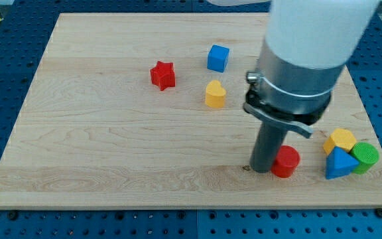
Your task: Move the red star along with yellow heart to the group of blocks
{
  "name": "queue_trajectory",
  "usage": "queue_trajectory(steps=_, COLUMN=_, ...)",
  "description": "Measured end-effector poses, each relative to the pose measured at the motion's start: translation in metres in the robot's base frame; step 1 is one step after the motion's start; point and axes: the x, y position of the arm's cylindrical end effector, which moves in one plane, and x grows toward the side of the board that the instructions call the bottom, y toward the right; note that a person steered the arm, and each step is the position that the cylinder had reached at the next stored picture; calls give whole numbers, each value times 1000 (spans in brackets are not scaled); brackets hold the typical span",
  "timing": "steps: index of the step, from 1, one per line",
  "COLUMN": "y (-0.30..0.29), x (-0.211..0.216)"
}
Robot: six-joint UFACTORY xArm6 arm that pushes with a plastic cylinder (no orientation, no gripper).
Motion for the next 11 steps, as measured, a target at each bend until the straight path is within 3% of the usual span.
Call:
queue_trajectory(steps=2, y=45, x=1)
queue_trajectory(steps=3, y=8, x=-4)
queue_trajectory(steps=6, y=-218, x=-141)
queue_trajectory(steps=7, y=-242, x=-152)
queue_trajectory(steps=8, y=-226, x=-195)
queue_trajectory(steps=9, y=-220, x=-197)
queue_trajectory(steps=11, y=-146, x=-188)
